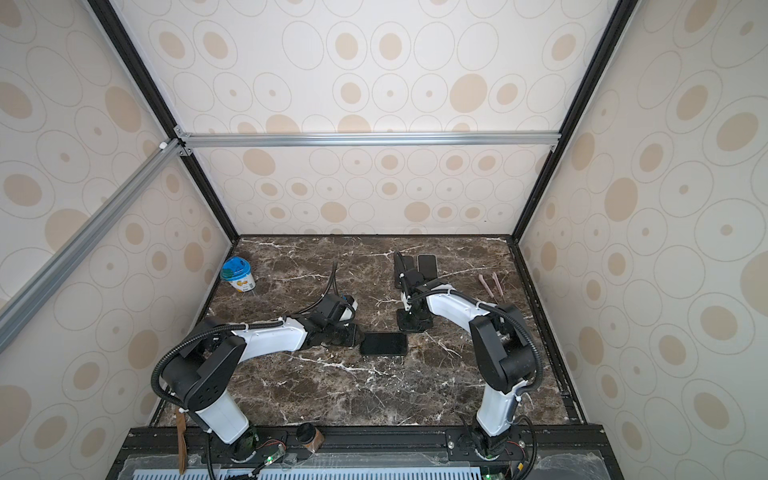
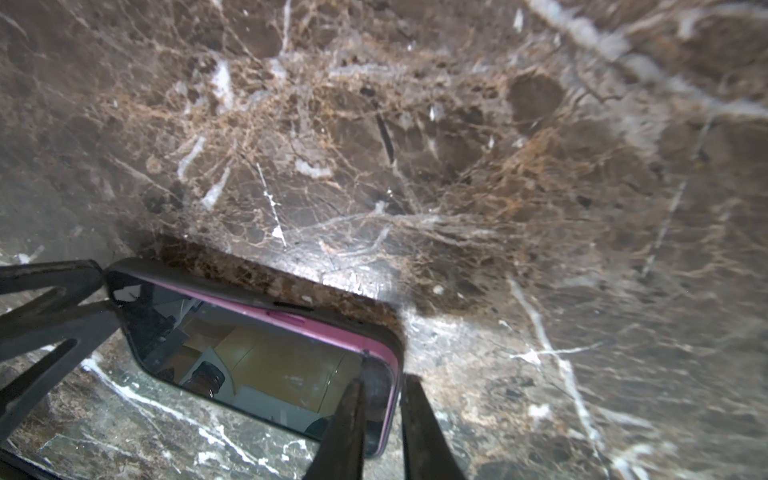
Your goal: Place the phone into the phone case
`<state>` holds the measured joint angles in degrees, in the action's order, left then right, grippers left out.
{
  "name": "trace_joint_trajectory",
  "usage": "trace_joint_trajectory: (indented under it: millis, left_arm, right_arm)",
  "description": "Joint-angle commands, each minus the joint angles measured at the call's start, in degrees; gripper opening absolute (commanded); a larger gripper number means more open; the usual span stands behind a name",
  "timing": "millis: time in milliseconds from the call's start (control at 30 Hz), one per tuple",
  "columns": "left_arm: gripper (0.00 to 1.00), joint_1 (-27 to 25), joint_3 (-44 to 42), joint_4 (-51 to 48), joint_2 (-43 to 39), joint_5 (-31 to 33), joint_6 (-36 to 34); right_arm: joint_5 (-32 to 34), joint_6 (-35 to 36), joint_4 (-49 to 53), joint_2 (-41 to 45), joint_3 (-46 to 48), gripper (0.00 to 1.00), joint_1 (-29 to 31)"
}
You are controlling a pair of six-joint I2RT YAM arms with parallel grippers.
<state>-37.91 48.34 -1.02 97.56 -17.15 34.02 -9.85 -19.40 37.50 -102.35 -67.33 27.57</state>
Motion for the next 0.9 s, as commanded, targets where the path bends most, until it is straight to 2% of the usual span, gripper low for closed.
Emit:
trace_joint_trajectory:
  millis: [0,300,867]
  left_arm:
    - [0.28,0.2,0.8,-0.6,0.8,-1.0,-1.0]
    - [0.23,0.3,-0.2,1.0,1.5,-2.2,-0.4]
    - [0.21,0.2,-1.0,1.5,1.5,-2.2,-0.1]
  right_arm:
    - [0.4,0.2,0.5,-1.0,1.2,0.18,0.1]
    - [1.1,-0.1,-0.5,-2.3,2.7,0.16,0.1]
    - [-1.5,-0.8,-2.6,-6.0,5.9,0.1,0.2]
